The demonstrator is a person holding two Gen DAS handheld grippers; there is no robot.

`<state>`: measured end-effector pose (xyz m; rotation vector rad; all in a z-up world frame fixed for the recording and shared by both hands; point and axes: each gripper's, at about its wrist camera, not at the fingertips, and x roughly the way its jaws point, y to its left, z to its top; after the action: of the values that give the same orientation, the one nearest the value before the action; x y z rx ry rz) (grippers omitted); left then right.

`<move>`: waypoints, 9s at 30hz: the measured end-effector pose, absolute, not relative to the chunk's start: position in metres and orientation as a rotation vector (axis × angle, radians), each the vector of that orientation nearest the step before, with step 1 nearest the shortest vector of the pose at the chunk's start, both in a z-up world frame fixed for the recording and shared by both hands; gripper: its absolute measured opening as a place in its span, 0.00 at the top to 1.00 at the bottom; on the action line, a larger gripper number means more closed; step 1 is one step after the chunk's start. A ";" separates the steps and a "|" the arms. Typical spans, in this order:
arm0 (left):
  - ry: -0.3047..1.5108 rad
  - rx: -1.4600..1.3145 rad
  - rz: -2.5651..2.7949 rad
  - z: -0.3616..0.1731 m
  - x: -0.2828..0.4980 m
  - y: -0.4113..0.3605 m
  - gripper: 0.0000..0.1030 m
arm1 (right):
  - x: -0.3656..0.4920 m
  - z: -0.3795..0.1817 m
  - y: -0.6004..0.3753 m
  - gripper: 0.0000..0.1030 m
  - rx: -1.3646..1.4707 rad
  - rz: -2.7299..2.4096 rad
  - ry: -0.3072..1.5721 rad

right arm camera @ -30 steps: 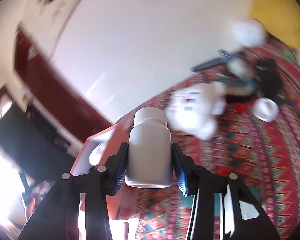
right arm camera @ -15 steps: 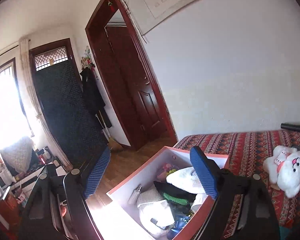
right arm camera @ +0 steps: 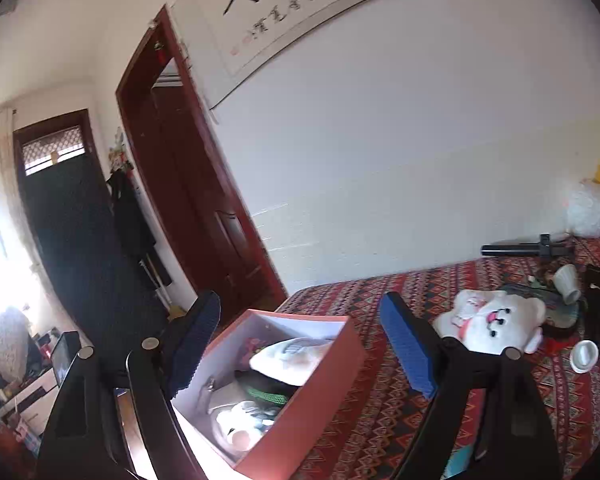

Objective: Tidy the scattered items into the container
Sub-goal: 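Grasp the red cup with left while right reaches for the white lid, then carry the red cup toward the box with left while right grasps the white lid, then drop the red cup into the box with left while right drops the white lid in, then grasp the teal case with left while right grasps the red cone, then carry the teal case toward the box with left while right carries the red cone, then drop the teal case into the box with left while right drops the red cone in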

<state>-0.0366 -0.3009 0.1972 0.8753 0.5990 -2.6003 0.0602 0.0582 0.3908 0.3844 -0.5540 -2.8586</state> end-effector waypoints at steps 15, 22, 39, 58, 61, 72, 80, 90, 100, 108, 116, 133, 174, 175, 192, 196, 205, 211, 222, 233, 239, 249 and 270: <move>-0.058 1.516 -3.041 0.111 -0.063 0.064 0.18 | 0.080 0.195 0.365 0.19 0.972 -2.967 -1.562; -0.178 1.688 -3.032 0.082 -0.069 0.115 0.18 | 0.000 0.163 0.357 0.17 1.238 -2.943 -1.302; -0.530 2.042 -2.976 0.022 -0.082 0.188 0.80 | -0.006 0.162 0.374 0.67 1.183 -2.844 -1.362; 0.269 1.935 -3.082 0.104 -0.097 0.086 0.80 | -0.003 0.158 0.366 0.28 1.161 -2.846 -1.426; 0.305 1.876 -3.106 0.112 -0.094 0.078 0.80 | -0.006 0.173 0.354 0.17 1.235 -3.090 -1.200; 0.581 1.564 -3.160 0.168 -0.092 -0.002 0.80 | -0.021 0.138 0.375 0.09 1.422 -3.044 -1.180; 0.729 1.304 -3.120 0.197 -0.084 -0.100 0.80 | -0.023 0.143 0.374 0.43 1.375 -2.966 -1.192; 0.534 1.053 -2.704 0.184 -0.084 -0.261 0.36 | -0.009 0.220 0.313 0.43 1.028 -2.975 -1.131; 0.897 0.965 -2.485 0.168 -0.045 -0.381 0.29 | 0.029 0.369 0.099 0.43 0.559 -2.762 -0.574; 0.917 0.900 -2.535 0.186 -0.031 -0.388 0.29 | -0.024 0.417 -0.061 0.28 0.534 -2.570 -0.386; 0.919 0.855 -2.561 0.198 -0.024 -0.386 0.29 | 0.010 0.438 -0.047 0.19 0.399 -2.642 -0.315; 0.633 1.159 -2.874 0.191 -0.069 -0.181 0.27 | 0.039 0.226 0.323 0.19 0.880 -2.906 -1.460; -1.148 1.936 -2.992 0.039 -0.008 0.099 0.23 | -0.086 0.141 0.283 0.43 1.523 -2.900 -0.368; -1.187 1.915 -2.994 0.039 -0.008 0.099 0.23 | -0.086 0.138 0.277 0.53 1.543 -2.931 -0.239; -1.954 1.678 -3.067 0.006 0.008 0.168 0.00 | 0.024 0.194 0.332 0.68 1.075 -2.699 -1.279; -2.153 1.604 -2.996 0.007 0.011 0.189 0.00 | 0.037 0.204 0.331 0.68 1.014 -2.686 -1.303; -3.251 1.399 -2.114 -0.014 0.041 0.246 0.00 | 0.050 0.216 0.358 0.68 0.895 -2.685 -1.429; -2.549 2.388 -2.175 -0.010 -0.017 0.247 0.16 | 0.069 0.224 0.387 0.68 0.788 -2.714 -1.522; -0.939 2.936 -2.882 0.027 0.008 0.142 0.38 | 0.070 0.227 0.394 0.68 0.665 -2.596 -1.609; -1.391 1.855 -3.200 0.012 0.067 0.153 0.11 | 0.062 0.226 0.379 0.68 0.706 -2.583 -1.596; -0.981 2.002 -3.172 0.002 0.039 0.149 0.21 | 0.058 0.233 0.372 0.68 0.741 -2.652 -1.509; -0.262 2.184 -3.219 0.048 0.012 0.087 0.37 | 0.052 0.258 0.350 0.68 0.701 -2.713 -1.380; 0.344 0.866 -2.556 0.170 -0.090 -0.300 0.10 | 0.029 0.321 0.206 0.68 0.725 -2.774 -0.797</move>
<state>-0.0896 -0.2999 0.1699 0.8656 0.3438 -2.5563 0.0287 0.2061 0.3209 0.7250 -0.7974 -2.7741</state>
